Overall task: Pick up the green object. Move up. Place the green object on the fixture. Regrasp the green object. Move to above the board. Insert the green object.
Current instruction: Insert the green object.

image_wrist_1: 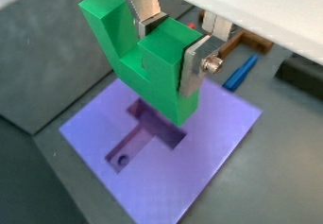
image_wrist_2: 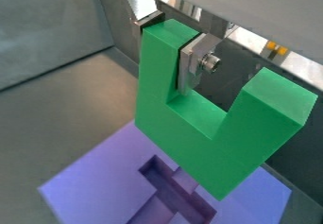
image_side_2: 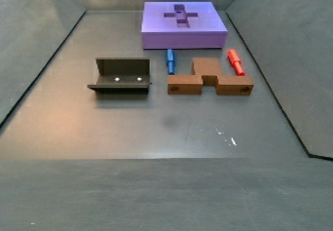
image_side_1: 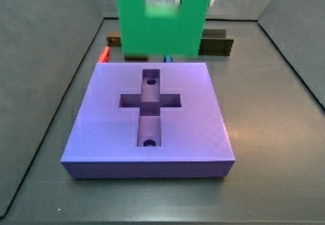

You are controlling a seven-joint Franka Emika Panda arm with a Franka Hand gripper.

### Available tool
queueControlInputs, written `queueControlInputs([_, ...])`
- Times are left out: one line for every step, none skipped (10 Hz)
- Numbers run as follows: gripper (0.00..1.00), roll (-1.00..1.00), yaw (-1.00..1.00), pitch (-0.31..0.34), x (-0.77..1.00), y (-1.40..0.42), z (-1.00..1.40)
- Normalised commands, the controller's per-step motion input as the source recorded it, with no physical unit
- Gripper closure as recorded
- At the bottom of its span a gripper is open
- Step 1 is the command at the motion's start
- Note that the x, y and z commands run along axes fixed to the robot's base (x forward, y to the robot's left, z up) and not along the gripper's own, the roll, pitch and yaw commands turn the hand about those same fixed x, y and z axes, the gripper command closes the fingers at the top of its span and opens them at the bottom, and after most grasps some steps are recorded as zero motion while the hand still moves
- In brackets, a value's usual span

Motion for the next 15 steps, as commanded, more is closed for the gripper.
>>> queueControlInputs([1.0,-0.17,0.02,-0.187,-0.13,-0.04,-0.61])
queueControlInputs([1.0,-0.15,0.01,-0.289,-0.09,0.0,-0.54])
queueControlInputs([1.0,-0.1,0.02,-0.387,-0.23,0.07,-0.38])
queueControlInputs([1.0,-0.03,0.06,-0.433,-0.33,0.02,-0.3])
queueControlInputs([1.0,0.0,0.04,-0.246,-0.16,0.0,-0.12])
queueControlInputs([1.0,0.07,0.0,-0.03,-0.02,0.0,-0.08])
queueControlInputs([1.0,0.09,0.0,0.006,0.0,0.0,-0.27])
queueControlInputs([1.0,0.13,0.0,0.047,0.08,0.0,-0.39])
queueControlInputs([1.0,0.17,0.0,0.076,0.16,0.0,-0.38])
queueControlInputs([1.0,0.13,0.0,0.066,0.17,0.0,-0.33])
queueControlInputs([1.0,0.06,0.03,0.001,0.13,0.0,-0.19])
queueControlInputs([1.0,0.05,0.0,0.0,0.0,0.0,-0.11])
queueControlInputs([1.0,0.04,0.0,-0.001,-0.1,0.02,-0.09])
queueControlInputs([1.0,0.0,0.0,0.0,-0.13,0.03,-0.11])
queueControlInputs([1.0,0.0,-0.01,0.0,-0.02,0.04,-0.11])
